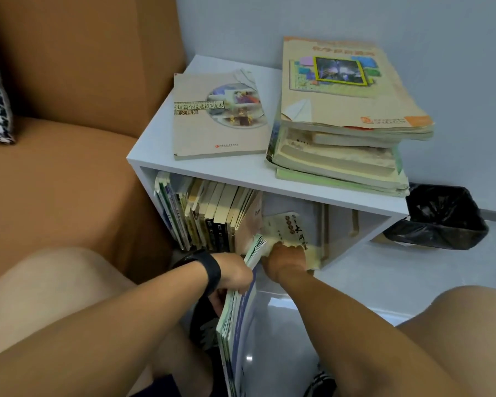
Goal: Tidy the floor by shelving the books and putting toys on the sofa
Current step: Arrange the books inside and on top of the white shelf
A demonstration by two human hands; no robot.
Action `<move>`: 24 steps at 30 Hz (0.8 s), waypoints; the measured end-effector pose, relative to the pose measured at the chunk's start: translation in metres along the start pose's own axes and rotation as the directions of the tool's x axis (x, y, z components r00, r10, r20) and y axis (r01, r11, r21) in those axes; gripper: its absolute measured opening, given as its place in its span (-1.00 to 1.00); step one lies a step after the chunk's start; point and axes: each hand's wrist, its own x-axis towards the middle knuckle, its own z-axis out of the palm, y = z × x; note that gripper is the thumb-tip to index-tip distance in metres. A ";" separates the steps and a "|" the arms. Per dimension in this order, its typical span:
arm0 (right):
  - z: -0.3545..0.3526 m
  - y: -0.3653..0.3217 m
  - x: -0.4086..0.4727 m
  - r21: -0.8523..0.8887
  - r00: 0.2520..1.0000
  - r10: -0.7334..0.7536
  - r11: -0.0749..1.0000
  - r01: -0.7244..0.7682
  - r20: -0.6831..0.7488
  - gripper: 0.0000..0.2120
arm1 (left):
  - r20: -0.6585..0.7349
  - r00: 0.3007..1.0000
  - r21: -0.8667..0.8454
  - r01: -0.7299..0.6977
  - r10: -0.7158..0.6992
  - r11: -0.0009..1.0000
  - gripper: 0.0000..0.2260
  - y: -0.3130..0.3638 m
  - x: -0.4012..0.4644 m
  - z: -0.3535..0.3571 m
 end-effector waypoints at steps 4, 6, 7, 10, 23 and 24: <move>0.008 0.014 0.002 -0.002 0.989 0.124 0.992 -0.124 0.076 -0.18 | -0.011 1.000 -0.075 -0.018 0.017 0.997 -0.74 0.003 0.001 -0.002; 0.010 0.016 0.001 -0.010 0.990 0.134 0.991 -0.133 0.038 -0.28 | -0.014 1.000 -0.117 -0.020 0.018 0.993 -0.77 0.002 0.000 -0.005; 0.010 0.013 0.000 0.009 0.990 0.140 0.990 -0.140 0.022 -0.37 | -0.010 1.000 -0.130 -0.016 0.015 0.991 -0.79 0.001 -0.001 -0.005; 0.004 0.006 0.000 0.225 0.975 0.219 0.948 -0.224 0.047 -0.42 | -0.004 1.000 -0.139 -0.009 0.008 0.990 -0.78 0.001 0.001 -0.004; -0.024 0.001 -0.030 0.560 0.964 0.264 0.803 -0.205 -0.025 -0.65 | -0.143 0.989 -0.132 -0.056 0.036 0.990 -0.85 -0.005 -0.025 -0.019; -0.029 -0.004 -0.035 0.546 0.971 0.220 0.826 -0.137 -0.089 -0.71 | -0.154 0.987 -0.118 -0.070 0.051 0.990 -0.88 -0.007 -0.029 -0.022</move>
